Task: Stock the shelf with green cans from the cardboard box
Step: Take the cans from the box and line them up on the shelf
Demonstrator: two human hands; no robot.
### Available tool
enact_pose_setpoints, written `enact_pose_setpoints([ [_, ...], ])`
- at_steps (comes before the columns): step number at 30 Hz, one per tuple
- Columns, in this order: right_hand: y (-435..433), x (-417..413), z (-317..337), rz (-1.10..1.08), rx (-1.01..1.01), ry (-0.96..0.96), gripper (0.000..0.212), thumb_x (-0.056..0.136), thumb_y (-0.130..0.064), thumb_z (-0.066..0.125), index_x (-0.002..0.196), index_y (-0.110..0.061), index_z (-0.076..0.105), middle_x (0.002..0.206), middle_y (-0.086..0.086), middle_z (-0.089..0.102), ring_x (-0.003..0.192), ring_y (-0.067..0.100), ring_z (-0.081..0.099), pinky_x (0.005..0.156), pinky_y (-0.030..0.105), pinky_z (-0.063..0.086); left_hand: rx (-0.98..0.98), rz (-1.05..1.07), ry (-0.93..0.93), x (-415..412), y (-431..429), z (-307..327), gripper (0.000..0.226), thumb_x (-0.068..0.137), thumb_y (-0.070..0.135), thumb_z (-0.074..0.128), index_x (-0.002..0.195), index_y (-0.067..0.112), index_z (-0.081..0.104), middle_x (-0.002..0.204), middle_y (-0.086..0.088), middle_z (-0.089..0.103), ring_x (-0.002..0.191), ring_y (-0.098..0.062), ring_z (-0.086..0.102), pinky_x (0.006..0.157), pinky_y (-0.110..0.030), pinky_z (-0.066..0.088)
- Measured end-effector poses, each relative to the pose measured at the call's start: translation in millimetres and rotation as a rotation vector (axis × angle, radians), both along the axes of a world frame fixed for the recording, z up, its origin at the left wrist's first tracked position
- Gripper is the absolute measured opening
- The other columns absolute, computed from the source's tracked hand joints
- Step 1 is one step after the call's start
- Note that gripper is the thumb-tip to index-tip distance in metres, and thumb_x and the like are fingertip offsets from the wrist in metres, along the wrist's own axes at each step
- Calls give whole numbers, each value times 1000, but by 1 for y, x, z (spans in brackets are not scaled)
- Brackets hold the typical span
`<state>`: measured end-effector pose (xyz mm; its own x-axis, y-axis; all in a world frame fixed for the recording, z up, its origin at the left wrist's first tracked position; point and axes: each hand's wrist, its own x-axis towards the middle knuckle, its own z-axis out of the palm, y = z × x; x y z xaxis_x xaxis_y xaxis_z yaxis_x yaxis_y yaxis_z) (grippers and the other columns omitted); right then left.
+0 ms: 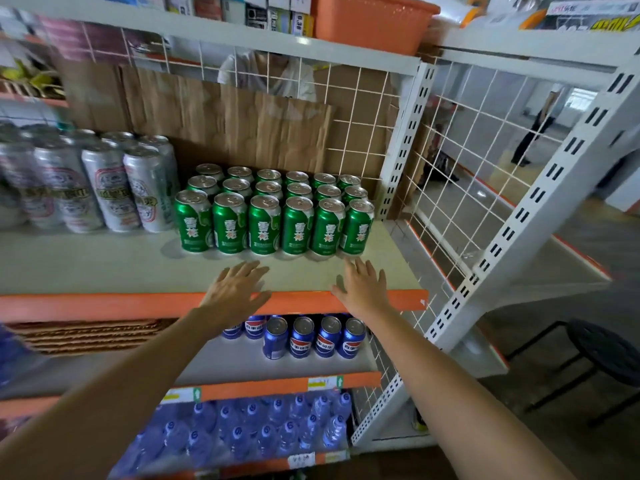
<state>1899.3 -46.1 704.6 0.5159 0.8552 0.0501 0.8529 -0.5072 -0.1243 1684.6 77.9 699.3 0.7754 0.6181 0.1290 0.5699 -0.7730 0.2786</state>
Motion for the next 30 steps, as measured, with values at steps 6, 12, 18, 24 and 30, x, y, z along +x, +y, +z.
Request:
enact_pose_setpoints([
  [6,-32,-15,1,154,-33,-52,74,94,-53,41,150,-16,11,158,11,10,145,30,11,115,51,11,55,150,32,-28,-45,4,61,93,44,47,146,19,27,153,-3,25,140,-20,24,113,-37,18],
  [12,-79,-40,-20,314,-117,-55,72,95,-49,42,150,-15,10,158,12,7,145,31,8,114,48,13,34,310,9,-69,-119,-7,59,91,39,53,143,19,34,149,-4,33,136,-23,32,109,-37,22],
  [18,-92,-84,-45,468,-164,-1,73,93,-47,47,150,-15,14,157,10,13,144,30,11,114,46,15,-120,503,156,-141,-175,-41,63,89,45,53,144,20,32,149,-6,33,135,-27,34,108,-38,24],
  [24,-73,-149,-69,642,-246,11,74,93,-49,45,150,-15,12,156,11,15,144,28,13,115,46,16,-198,678,172,-218,-200,-63,65,90,44,53,146,23,28,149,0,32,137,-22,31,110,-35,21],
  [30,-46,-227,-96,785,-357,24,75,94,-47,46,151,-17,8,157,12,11,144,29,11,115,45,15,-283,804,229,-293,-214,-90,66,91,46,48,147,25,20,152,1,26,140,-19,23,114,-35,19],
])
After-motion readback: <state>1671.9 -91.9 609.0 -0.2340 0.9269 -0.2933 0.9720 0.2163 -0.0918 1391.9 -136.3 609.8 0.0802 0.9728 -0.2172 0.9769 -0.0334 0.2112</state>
